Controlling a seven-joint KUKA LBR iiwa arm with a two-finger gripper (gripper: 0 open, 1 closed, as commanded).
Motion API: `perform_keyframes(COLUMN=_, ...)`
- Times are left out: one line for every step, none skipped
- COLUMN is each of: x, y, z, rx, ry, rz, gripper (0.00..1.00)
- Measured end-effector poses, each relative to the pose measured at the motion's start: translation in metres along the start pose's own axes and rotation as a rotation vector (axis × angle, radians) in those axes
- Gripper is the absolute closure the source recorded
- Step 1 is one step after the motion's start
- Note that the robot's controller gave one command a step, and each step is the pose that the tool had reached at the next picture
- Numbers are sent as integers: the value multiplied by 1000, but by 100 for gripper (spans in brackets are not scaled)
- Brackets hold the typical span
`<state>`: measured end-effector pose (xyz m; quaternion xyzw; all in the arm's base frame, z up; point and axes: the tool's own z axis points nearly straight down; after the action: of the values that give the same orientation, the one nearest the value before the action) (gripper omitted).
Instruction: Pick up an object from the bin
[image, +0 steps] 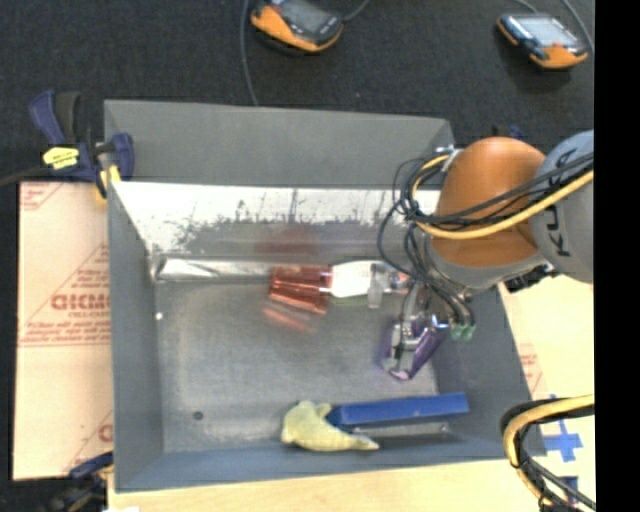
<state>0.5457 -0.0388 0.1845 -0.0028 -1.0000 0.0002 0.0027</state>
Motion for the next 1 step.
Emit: perform_keyframes(x=-2, y=0, z=-5, rx=1, ry=-9, rz=-1, gripper=0)
